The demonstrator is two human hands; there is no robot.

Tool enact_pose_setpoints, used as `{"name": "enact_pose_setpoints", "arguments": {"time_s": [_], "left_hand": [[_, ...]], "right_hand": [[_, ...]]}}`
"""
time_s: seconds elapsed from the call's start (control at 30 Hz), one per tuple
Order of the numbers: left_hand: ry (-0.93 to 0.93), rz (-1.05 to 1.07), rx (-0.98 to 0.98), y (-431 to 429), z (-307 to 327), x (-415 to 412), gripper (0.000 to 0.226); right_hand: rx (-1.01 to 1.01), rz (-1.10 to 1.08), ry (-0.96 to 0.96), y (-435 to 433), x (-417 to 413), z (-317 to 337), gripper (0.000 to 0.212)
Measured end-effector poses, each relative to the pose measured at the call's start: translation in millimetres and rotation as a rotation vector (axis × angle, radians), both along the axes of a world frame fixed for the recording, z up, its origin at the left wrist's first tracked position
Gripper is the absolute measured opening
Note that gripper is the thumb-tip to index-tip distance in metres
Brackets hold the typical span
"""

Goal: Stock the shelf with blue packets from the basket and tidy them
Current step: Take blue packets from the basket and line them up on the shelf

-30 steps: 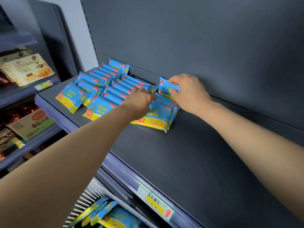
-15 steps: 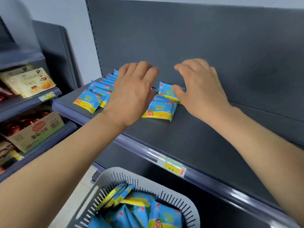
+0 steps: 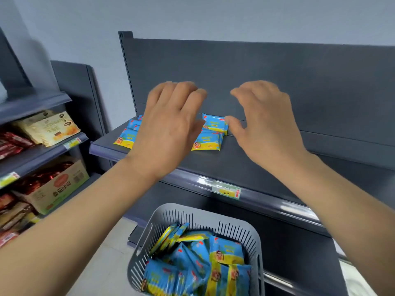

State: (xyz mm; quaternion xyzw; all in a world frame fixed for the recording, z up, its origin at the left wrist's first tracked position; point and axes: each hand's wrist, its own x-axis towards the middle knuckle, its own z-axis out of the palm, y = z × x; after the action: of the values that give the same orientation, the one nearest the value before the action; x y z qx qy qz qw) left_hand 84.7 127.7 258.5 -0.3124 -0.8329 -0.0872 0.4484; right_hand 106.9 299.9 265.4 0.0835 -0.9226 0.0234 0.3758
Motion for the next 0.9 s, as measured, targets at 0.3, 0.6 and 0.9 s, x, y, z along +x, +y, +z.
{"name": "enact_pose_setpoints", "arguments": {"time_s": [0.3, 0.6, 0.9], "left_hand": [[-0.015, 0.022, -0.018, 11.9, -24.1, 43.6, 0.036], [-0.394, -0.032, -0.257, -4.0, -127.7, 39.8, 0.041], [-0.629, -0.170, -0.424, -14.0, -220.7, -14.5, 0.042]], "right_hand": [[-0.038, 0.063, -0.040, 10.7, 37.1, -30.9, 0.039], [0.027, 0.040, -0.446, 9.9, 44.2, -133.8, 0.042], [0.005, -0.197, -0.689, 10.5, 33.7, -224.2, 0.033]]}}
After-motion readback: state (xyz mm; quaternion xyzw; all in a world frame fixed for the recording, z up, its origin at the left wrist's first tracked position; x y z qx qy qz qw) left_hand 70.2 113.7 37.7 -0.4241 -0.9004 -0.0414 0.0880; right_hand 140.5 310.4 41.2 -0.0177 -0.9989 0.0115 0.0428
